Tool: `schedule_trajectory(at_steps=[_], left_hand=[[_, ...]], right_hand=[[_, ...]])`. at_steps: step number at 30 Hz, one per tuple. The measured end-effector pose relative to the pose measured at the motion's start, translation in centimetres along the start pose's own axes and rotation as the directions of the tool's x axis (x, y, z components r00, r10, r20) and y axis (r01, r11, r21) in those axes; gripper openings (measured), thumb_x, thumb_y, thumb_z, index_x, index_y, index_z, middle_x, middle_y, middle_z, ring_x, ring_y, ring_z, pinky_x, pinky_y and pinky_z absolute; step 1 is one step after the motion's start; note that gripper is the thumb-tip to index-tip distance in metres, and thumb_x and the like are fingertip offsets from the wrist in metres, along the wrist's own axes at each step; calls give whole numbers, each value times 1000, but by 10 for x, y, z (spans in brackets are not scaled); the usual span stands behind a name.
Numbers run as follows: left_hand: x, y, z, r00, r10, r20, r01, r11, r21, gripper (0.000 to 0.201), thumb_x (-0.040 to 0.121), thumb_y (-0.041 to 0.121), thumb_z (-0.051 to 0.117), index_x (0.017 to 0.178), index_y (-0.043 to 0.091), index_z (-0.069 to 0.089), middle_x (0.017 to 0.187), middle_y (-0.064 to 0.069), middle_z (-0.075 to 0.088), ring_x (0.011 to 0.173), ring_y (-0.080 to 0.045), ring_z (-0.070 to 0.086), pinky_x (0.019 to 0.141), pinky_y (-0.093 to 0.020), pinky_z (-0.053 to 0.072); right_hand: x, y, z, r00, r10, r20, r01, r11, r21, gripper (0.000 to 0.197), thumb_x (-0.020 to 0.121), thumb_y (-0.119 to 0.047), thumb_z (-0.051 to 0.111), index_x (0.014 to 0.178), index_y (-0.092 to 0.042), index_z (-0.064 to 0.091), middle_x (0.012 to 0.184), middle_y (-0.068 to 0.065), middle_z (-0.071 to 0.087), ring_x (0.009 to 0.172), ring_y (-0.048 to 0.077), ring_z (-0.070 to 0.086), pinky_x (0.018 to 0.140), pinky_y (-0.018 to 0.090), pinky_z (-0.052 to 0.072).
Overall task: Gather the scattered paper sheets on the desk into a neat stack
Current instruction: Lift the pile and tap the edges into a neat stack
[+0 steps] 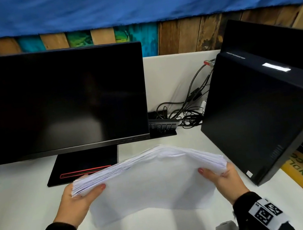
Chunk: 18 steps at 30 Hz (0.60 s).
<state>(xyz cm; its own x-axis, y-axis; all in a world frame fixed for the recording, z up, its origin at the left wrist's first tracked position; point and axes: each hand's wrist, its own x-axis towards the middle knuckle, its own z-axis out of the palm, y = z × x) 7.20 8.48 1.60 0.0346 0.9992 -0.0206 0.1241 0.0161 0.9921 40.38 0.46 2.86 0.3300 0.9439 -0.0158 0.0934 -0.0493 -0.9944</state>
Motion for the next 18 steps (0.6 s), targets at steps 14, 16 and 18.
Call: schedule_trajectory(at_steps=[14, 16, 18], left_hand=[[-4, -10, 3, 996, -57, -72, 54, 998, -41, 37, 67, 8, 80, 102, 11, 68, 86, 8, 76, 89, -6, 67, 90, -28, 46], [-8, -14, 6, 995, -52, -86, 49, 998, -34, 47, 60, 9, 83, 104, 8, 67, 88, 5, 76, 94, -16, 68, 78, -21, 50], [-14, -12, 8, 994, -42, -102, 37, 998, -48, 47, 60, 8, 84, 103, 13, 67, 85, 8, 76, 95, -18, 68, 70, -14, 53]], right_hand=[[-8, 17, 11, 994, 59, -92, -49, 993, 103, 25, 80, 3, 64, 82, -22, 67, 68, -13, 74, 66, 4, 69, 57, 12, 51], [-11, 19, 12, 989, 79, -122, -65, 991, 113, 23, 78, 1, 67, 86, -20, 67, 71, -10, 75, 75, 13, 69, 57, 12, 51], [-14, 20, 15, 983, 89, -160, -64, 986, 153, 29, 72, -10, 75, 99, -17, 66, 85, -4, 75, 86, 19, 70, 63, 14, 53]])
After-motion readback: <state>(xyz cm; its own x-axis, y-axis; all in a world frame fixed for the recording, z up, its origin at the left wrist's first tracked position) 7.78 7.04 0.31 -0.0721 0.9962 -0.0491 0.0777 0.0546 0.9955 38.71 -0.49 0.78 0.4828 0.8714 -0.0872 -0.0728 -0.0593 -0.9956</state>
